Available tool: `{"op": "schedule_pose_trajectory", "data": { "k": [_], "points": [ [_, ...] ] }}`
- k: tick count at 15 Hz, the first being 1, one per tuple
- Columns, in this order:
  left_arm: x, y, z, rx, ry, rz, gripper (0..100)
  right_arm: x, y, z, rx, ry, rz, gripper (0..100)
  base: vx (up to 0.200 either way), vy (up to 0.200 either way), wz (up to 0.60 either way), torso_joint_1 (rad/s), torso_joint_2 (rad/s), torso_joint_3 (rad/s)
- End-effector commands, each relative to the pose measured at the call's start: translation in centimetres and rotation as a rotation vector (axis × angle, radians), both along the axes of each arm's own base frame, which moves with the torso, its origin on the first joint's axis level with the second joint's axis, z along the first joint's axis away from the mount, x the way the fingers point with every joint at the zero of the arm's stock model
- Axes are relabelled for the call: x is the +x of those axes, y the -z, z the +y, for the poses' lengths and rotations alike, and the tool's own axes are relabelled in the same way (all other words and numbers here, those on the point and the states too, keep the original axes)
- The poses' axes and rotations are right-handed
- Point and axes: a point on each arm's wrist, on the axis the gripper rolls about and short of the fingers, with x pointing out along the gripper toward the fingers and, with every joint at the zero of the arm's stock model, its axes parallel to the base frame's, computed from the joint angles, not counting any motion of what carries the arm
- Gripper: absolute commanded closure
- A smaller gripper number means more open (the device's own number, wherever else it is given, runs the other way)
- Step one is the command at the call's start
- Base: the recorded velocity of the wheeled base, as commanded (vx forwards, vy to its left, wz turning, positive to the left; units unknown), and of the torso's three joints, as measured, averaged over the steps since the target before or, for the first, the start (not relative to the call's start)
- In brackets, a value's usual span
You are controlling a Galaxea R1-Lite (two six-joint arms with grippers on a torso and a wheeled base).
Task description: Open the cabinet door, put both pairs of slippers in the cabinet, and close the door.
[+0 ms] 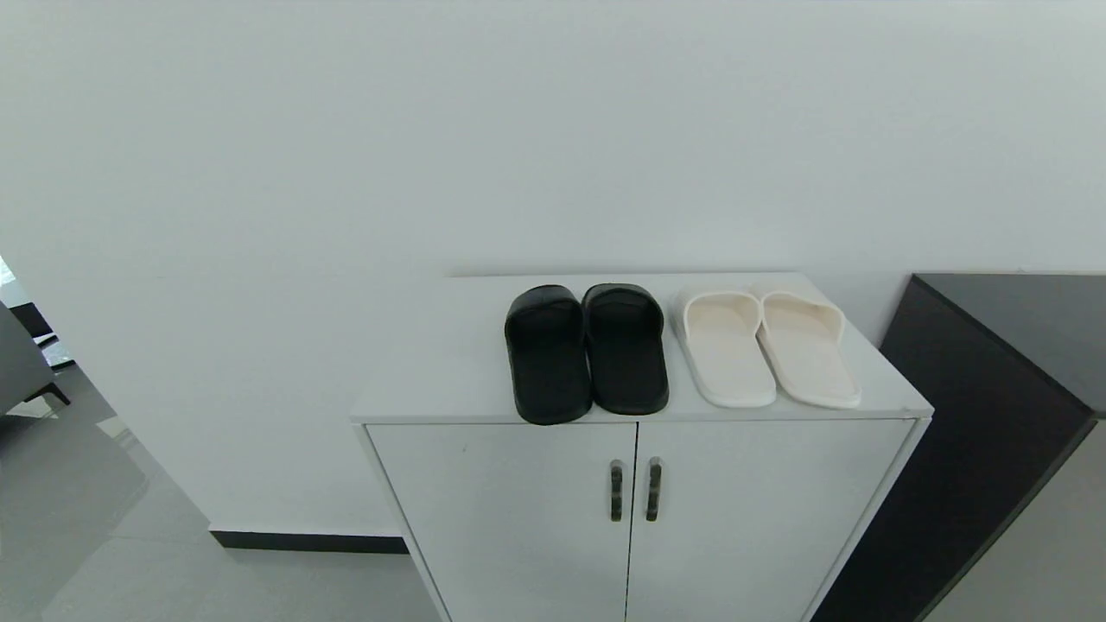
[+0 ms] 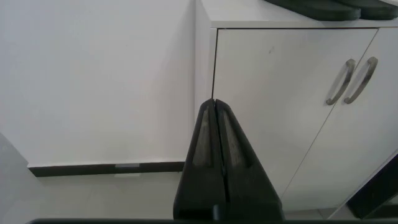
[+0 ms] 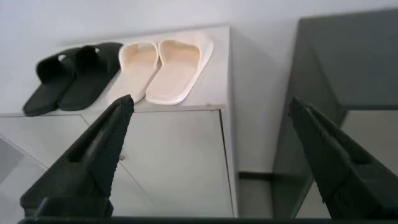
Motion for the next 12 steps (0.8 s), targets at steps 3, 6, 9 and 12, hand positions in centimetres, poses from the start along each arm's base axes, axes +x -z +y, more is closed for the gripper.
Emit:
{"op": "schedule_pose_trajectory", "data": {
  "k": [3,6,9,12],
  "points": [
    [0.0,0.0,0.0,-0.001,0.000,0.000,100,8.7,1.0,10.3,-0.006,-0.054,0.121,0,0.000,0.000,0.00,0.000,0.00,0.000],
    [0.0,0.0,0.0,-0.004,-0.002,0.000,100,12.0,1.2,12.7,-0.028,0.010,0.109,0,0.000,0.000,0.00,0.000,0.00,0.000],
    [0.0,0.0,0.0,-0.004,0.000,0.000,100,15.4,1.5,15.5,-0.081,0.035,0.109,0,0.000,0.000,0.00,0.000,0.00,0.000],
    [0.0,0.0,0.0,-0.004,0.000,0.000,100,18.5,2.8,16.6,-0.108,0.064,0.123,0,0.000,0.000,0.00,0.000,0.00,0.000]
  ]
}}
